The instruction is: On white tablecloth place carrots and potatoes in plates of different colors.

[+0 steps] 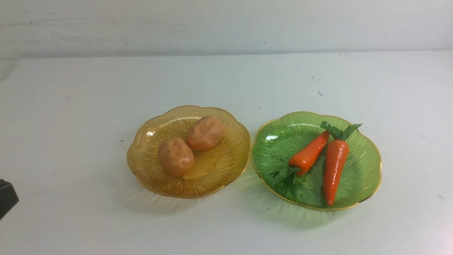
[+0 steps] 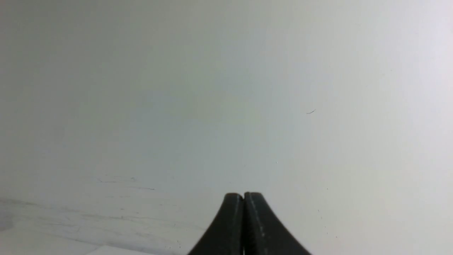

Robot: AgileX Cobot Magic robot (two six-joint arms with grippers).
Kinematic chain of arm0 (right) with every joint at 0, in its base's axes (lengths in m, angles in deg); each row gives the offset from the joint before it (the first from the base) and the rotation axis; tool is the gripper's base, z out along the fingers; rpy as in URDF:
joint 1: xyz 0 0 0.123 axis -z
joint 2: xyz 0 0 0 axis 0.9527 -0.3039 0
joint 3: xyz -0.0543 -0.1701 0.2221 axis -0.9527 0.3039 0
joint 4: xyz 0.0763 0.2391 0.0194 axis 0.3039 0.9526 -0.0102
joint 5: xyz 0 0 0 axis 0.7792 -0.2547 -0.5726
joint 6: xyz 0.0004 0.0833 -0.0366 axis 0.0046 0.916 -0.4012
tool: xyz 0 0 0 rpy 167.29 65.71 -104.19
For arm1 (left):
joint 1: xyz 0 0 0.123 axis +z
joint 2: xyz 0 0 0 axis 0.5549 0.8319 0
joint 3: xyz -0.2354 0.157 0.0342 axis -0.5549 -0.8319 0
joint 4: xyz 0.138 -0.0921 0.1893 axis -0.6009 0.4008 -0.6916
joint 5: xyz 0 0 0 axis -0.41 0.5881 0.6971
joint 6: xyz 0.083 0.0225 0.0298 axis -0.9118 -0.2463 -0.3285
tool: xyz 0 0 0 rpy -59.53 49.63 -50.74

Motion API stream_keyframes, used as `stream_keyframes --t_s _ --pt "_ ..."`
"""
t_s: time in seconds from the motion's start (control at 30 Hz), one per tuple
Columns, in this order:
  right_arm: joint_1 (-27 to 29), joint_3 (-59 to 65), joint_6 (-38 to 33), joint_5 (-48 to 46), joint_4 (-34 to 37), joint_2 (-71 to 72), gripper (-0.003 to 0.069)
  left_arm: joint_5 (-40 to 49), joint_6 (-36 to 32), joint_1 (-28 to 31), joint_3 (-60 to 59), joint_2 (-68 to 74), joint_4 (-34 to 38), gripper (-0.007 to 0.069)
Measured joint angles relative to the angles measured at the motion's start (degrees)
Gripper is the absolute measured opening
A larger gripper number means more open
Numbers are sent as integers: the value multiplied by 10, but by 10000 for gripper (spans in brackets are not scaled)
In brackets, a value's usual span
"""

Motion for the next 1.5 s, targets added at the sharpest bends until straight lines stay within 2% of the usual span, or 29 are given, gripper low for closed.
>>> stream_keyframes --t_s 0.33,0.5,0.67,0.87,0.97,1.27,1.5 --pt "0 0 0 0 0 0 -15 -8 9 0 -20 0 7 -3" --pt "0 0 0 0 0 0 -15 -40 -27 20 -54 -7 18 -3" --pt "0 0 0 0 0 0 -15 -81 -107 91 -113 -40 74 -3" --pt "0 0 0 0 0 0 -15 -129 -243 222 -216 -126 174 -3" --pt "0 0 0 2 0 0 -15 -142 -282 275 -256 -144 206 -3" --pt "0 1 0 0 0 0 -15 -135 -312 366 -309 -147 226 -3" --pt "0 1 0 0 0 0 -15 -124 -325 380 -309 -147 226 -3"
